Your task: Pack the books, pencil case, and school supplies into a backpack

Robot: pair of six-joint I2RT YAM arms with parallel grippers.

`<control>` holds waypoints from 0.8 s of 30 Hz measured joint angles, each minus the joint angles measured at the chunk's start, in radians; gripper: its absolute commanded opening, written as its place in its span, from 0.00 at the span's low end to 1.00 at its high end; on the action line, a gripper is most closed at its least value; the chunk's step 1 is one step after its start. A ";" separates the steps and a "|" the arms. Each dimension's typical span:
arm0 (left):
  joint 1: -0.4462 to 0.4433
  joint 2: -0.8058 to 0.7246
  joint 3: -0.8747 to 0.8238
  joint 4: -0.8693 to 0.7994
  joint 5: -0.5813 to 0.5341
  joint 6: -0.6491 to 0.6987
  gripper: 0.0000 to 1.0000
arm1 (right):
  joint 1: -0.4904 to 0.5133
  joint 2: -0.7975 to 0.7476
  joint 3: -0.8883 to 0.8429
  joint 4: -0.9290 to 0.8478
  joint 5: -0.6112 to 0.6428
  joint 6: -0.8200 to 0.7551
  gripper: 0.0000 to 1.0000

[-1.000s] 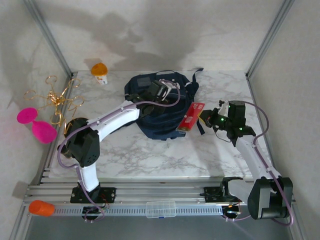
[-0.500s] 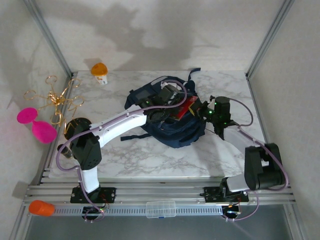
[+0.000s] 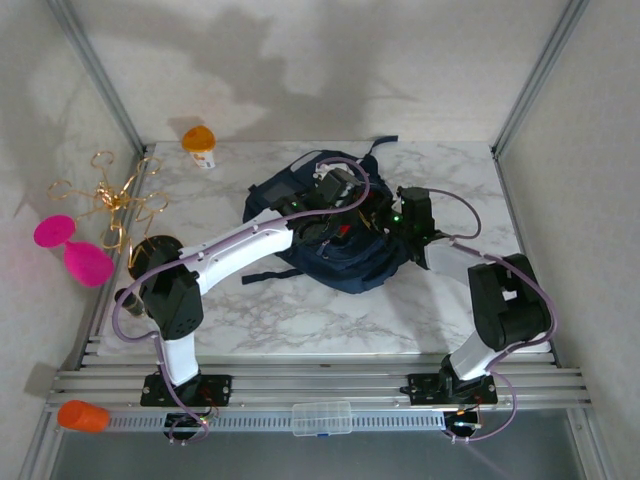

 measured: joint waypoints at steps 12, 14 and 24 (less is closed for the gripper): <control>-0.001 0.019 0.000 0.037 0.008 -0.034 0.00 | 0.050 -0.024 0.014 -0.119 0.001 -0.032 0.08; 0.000 0.020 0.000 0.040 0.011 -0.039 0.00 | 0.061 -0.016 0.016 -0.106 0.003 -0.023 0.08; 0.006 0.020 -0.019 0.070 0.029 -0.072 0.03 | 0.010 -0.083 0.035 -0.225 0.000 -0.146 0.34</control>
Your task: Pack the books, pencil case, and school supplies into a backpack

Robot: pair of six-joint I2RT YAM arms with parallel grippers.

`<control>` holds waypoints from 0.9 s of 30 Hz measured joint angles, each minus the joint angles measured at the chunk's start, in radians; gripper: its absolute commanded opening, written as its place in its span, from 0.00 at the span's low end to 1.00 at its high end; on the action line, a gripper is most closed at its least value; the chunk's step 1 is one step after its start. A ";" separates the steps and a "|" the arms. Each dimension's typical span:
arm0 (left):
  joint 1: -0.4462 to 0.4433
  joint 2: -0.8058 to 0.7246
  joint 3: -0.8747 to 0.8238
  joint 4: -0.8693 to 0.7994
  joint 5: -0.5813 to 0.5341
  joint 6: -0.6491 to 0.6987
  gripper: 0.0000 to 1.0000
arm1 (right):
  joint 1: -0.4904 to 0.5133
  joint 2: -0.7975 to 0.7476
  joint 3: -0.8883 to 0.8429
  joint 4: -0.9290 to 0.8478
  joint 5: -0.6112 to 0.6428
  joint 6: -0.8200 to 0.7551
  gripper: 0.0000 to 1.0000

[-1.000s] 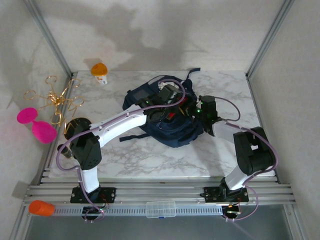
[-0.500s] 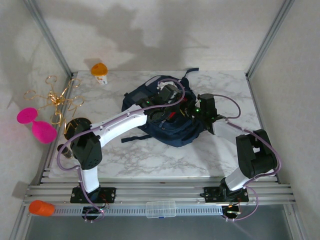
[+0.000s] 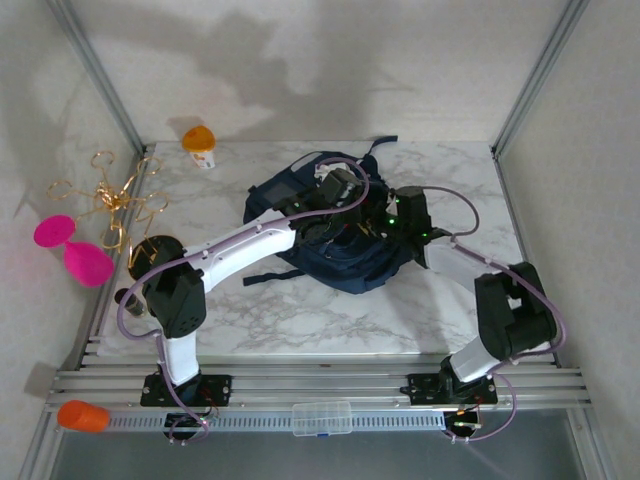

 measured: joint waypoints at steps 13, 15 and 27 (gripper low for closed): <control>0.005 -0.030 -0.101 0.122 0.209 -0.020 0.43 | -0.197 -0.313 -0.023 -0.417 0.077 -0.330 0.43; 0.006 -0.113 -0.192 0.154 0.243 -0.023 0.47 | -0.182 -0.328 -0.018 -0.479 0.110 -0.365 0.45; 0.123 -0.476 -0.754 0.441 0.259 -0.315 0.53 | 0.285 -0.262 0.093 -0.697 0.354 -0.394 0.53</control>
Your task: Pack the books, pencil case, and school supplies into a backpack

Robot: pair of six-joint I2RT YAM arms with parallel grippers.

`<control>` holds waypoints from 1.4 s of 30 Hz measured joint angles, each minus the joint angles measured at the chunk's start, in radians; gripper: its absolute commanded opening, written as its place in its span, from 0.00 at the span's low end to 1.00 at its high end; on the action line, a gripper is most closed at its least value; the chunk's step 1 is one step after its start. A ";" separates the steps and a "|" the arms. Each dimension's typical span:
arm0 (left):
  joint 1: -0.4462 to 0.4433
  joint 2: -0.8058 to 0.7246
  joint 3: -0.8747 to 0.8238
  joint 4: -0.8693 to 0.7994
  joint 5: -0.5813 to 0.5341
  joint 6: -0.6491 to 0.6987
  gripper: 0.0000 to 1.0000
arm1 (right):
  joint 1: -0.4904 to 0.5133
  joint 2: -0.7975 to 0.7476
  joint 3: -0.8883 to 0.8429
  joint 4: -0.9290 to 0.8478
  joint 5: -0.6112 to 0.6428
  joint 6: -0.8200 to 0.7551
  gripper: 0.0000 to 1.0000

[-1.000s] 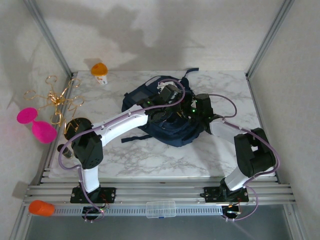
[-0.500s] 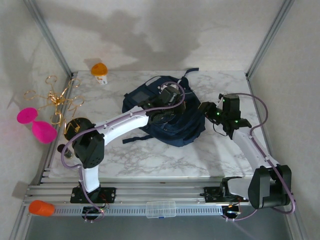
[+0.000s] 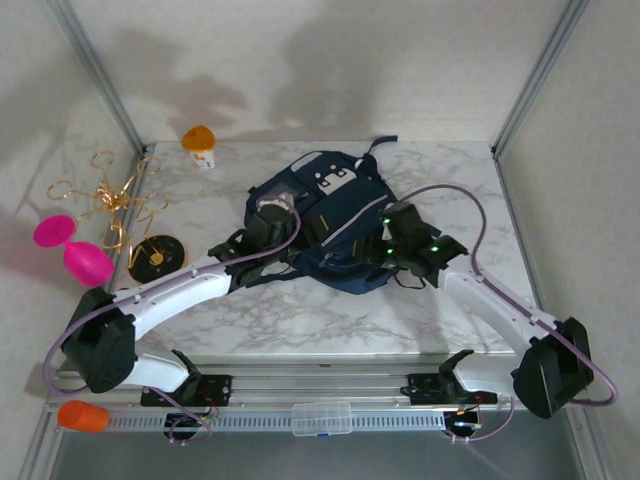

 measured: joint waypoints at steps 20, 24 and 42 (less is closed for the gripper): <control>0.050 0.110 -0.096 0.175 -0.063 -0.237 0.45 | 0.275 0.276 0.152 0.006 0.229 0.223 0.42; 0.065 0.109 -0.097 0.175 -0.076 -0.241 0.45 | 0.275 0.363 0.217 0.016 0.269 0.270 0.40; 0.065 0.182 -0.113 0.218 -0.115 -0.259 0.44 | 0.290 0.451 0.243 -0.034 0.389 0.341 0.28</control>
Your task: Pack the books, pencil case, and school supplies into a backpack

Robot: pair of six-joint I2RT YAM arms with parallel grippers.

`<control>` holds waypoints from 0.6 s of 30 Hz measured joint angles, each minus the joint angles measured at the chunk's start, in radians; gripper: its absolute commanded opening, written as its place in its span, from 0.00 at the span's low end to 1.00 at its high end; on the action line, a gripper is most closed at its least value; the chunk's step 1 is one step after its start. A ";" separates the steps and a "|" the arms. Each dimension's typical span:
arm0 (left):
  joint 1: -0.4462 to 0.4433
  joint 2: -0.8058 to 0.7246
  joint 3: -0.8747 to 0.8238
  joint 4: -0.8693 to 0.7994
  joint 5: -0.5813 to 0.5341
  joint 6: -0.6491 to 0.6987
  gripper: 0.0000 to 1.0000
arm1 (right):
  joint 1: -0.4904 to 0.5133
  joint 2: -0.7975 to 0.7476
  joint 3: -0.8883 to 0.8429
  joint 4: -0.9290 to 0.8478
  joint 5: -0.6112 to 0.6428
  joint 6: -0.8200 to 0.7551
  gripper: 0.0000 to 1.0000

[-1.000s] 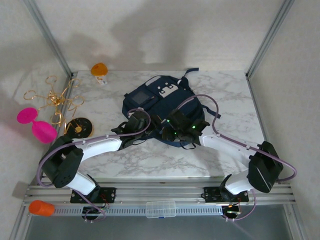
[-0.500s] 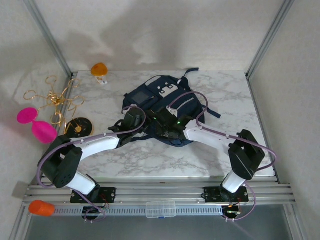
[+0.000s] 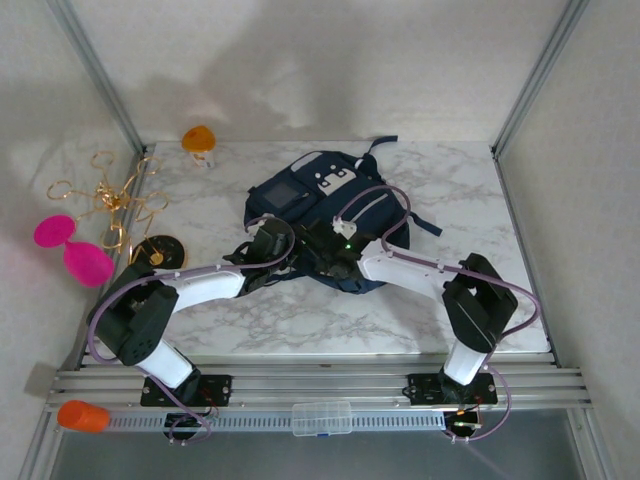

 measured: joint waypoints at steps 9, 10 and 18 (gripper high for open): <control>0.000 0.014 0.007 -0.005 -0.006 0.000 0.44 | 0.000 0.036 -0.009 0.034 -0.040 -0.077 0.23; 0.000 0.016 0.008 -0.007 -0.006 0.000 0.45 | 0.000 0.041 -0.009 0.033 -0.040 -0.086 0.20; 0.000 0.026 0.010 -0.006 -0.010 0.000 0.45 | -0.002 0.050 0.010 0.010 -0.036 -0.174 0.09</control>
